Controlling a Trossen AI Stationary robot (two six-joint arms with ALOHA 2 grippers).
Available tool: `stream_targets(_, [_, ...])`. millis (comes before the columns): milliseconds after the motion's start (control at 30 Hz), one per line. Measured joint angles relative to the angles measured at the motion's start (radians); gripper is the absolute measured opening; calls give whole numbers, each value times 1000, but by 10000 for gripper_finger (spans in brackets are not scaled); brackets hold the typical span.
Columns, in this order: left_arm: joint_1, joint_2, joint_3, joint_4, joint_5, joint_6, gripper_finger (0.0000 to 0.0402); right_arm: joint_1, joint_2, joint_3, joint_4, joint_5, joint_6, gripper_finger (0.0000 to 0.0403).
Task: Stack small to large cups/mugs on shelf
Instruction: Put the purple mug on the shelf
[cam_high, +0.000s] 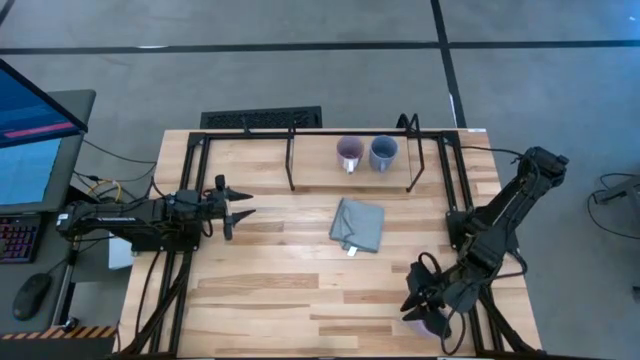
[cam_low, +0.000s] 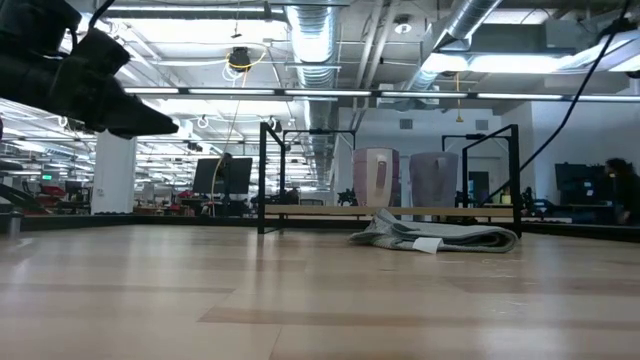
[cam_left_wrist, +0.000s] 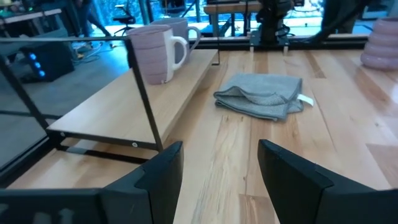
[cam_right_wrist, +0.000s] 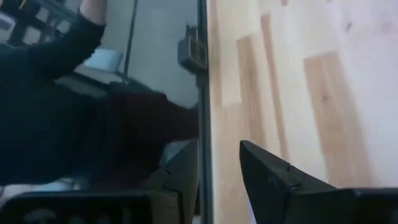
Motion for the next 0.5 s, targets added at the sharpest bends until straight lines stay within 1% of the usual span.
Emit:
stream_targets(133, [0,0,0,0,-10,-32,199,3,31,0,-7,-105,68,124])
stream_targets(300, [0,0,0,0,-10,-35,199,15,52,0,-5,-235,282,112])
stream_targets(400, [0,0,0,0,-10,-34,199,21,56,0,-18,-267,412,106])
stream_targets(500, [0,0,0,0,-10,-17,199,28,45,0,-54,-269,488,97])
